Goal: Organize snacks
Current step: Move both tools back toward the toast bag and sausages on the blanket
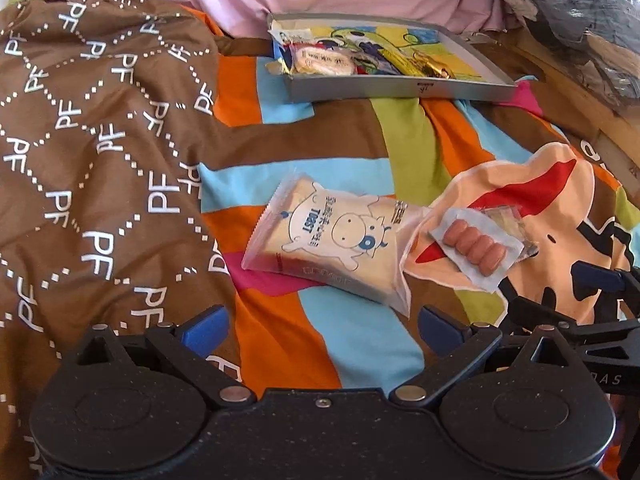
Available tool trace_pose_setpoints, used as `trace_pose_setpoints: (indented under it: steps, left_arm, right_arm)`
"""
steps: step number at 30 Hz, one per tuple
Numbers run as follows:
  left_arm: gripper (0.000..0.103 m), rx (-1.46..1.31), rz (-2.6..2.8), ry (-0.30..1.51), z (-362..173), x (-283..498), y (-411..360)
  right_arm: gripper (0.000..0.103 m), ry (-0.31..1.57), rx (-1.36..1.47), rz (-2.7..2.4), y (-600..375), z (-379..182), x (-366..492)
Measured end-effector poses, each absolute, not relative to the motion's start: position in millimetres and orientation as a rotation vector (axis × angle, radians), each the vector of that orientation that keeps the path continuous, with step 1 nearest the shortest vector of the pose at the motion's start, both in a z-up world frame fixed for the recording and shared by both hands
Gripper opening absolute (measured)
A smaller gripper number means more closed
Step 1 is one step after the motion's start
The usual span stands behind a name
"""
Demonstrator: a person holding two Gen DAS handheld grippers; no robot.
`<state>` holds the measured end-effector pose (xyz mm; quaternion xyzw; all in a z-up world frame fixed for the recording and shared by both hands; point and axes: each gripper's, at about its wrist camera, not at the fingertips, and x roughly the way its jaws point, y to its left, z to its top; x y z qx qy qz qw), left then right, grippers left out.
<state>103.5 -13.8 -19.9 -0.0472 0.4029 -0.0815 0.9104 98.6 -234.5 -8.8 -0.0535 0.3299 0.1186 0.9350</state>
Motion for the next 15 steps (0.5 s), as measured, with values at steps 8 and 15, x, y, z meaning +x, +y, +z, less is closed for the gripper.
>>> trace_pose_setpoints:
  steps: [8,15]
  left_arm:
    - [0.1,-0.121,-0.175,0.859,-34,114,-13]
    - [0.099,-0.132,-0.189,0.873,-47,121,-12]
  right_arm:
    - [0.103,0.662,-0.186,0.241,-231,-20,112]
    - [0.103,0.632,-0.179,0.299,-231,-14,130]
